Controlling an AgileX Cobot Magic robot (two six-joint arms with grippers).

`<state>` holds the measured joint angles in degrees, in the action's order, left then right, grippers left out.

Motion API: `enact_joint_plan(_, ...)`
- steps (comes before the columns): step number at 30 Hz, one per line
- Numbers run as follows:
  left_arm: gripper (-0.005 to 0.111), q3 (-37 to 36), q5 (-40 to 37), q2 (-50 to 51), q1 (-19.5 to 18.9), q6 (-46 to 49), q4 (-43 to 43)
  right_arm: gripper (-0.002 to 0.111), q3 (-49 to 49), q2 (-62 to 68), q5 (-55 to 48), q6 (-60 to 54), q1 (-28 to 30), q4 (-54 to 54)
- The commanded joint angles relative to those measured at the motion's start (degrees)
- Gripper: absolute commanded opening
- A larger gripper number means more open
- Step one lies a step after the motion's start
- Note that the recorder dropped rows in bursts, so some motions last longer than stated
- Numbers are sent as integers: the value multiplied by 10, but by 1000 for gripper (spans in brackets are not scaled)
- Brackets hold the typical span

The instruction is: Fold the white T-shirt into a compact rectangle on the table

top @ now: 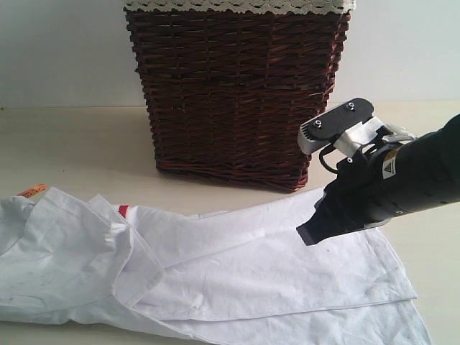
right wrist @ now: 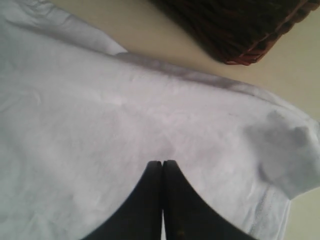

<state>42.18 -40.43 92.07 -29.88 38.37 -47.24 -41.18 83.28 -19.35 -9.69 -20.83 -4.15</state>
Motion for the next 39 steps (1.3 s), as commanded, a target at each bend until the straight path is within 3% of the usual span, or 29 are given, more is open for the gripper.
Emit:
enact_joint_plan(1, 73, 0, 0, 39, -12, 36, -19, 0, 1, -8, 4, -2, -2, -4)
enact_joint_plan(12, 73, 0, 10, 132, -12, 104, -78, 0, 1, -8, 3, -2, -2, -4)
enact_joint_plan(20, 73, 0, -88, 181, -8, 240, -178, 0, 1, -8, 4, -2, -2, -4)
enact_joint_plan(27, 72, 0, -112, 198, 48, 275, -178, 0, 1, -8, 6, -2, -2, -4)
enact_joint_plan(30, 59, 0, -111, 198, 73, 286, -178, 0, 1, -8, 6, -2, -2, -4)
enact_joint_plan(33, 28, 4, -117, 198, 82, 287, -177, 0, 1, -8, 6, -2, -2, -4)
enact_joint_plan(34, 9, 10, -125, 198, 82, 284, -177, 0, 1, -8, 6, -2, -2, -4)
enact_joint_plan(35, 1, 15, -139, 198, 82, 284, -177, 0, 1, -8, 6, -2, -2, -4)
enact_joint_plan(39, 0, 47, -188, 190, 82, 249, -177, 0, 1, -8, 6, -2, -2, -4)
